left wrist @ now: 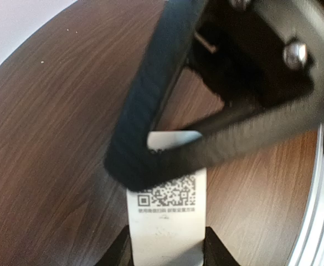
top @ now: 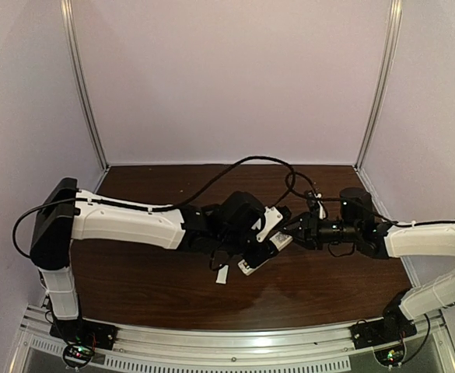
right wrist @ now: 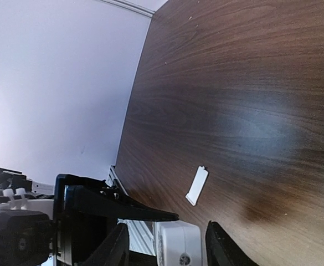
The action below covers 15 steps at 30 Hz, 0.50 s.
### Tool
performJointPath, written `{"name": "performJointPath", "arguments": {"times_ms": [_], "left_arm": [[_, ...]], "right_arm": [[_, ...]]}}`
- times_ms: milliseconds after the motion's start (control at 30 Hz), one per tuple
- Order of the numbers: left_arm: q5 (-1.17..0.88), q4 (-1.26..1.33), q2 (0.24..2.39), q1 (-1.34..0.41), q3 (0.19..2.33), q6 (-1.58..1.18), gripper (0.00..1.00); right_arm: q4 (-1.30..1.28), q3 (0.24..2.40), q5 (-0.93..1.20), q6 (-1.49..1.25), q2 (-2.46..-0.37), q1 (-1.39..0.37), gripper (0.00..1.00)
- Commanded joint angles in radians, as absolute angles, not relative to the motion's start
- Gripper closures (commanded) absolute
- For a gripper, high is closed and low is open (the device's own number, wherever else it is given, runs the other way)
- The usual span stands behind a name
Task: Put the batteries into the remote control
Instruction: Pass from the right arm to the left, then place the remote control without the battery cover at the center of the board.
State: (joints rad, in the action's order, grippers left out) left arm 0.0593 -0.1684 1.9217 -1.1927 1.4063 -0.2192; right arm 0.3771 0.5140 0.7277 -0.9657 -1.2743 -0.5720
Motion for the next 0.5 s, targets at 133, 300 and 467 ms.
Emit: {"name": "performJointPath", "arguments": {"times_ms": [133,300,467], "left_arm": [[0.021,-0.289,2.001,-1.177,1.441,-0.149,0.83],[0.015,-0.354,2.067,-1.175,1.504,-0.11,0.83],[0.026,-0.399,2.132,-1.175,1.562,-0.082,0.83]], "right_arm": [[0.038,0.578,0.643,-0.779,-1.127,-0.44,0.44],[-0.034,0.561,0.617,-0.753,-1.043,-0.367,0.38],[-0.063,0.555,0.596,-0.734,-0.944,-0.334,0.28]]}}
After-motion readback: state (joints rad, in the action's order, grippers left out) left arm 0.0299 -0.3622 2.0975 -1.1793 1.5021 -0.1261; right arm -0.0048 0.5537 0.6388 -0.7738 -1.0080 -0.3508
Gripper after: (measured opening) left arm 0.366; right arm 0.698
